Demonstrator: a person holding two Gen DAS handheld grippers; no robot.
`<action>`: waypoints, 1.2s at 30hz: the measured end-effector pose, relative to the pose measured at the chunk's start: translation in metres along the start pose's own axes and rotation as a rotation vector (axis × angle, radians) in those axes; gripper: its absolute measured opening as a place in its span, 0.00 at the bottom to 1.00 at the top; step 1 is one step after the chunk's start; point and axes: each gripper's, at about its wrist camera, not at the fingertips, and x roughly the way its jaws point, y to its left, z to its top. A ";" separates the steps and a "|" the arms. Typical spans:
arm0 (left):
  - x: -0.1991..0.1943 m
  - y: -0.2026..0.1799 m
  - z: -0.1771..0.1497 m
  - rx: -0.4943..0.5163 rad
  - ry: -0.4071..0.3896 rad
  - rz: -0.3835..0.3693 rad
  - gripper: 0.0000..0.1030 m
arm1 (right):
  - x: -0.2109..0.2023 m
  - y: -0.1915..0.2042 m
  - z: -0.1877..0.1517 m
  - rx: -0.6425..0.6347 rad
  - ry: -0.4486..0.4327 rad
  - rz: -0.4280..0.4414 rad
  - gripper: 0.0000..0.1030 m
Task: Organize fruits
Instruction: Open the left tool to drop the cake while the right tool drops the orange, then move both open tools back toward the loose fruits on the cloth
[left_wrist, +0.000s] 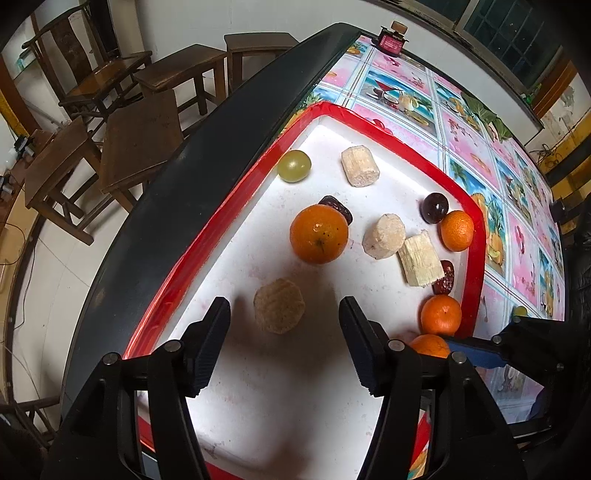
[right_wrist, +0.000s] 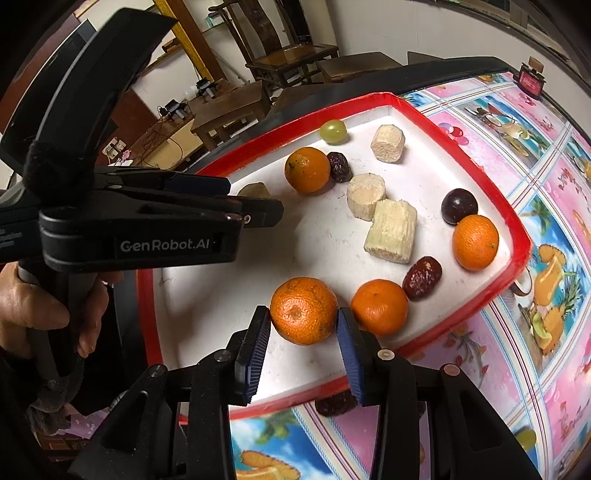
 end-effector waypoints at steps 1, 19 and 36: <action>-0.001 0.000 -0.001 -0.001 0.001 0.002 0.59 | -0.002 0.000 -0.001 0.000 -0.004 0.008 0.47; -0.031 -0.023 -0.031 0.030 -0.018 0.020 0.70 | -0.051 -0.012 -0.031 0.023 -0.087 0.016 0.73; -0.049 -0.073 -0.069 0.123 -0.009 -0.002 0.71 | -0.086 -0.056 -0.093 0.125 -0.086 -0.037 0.78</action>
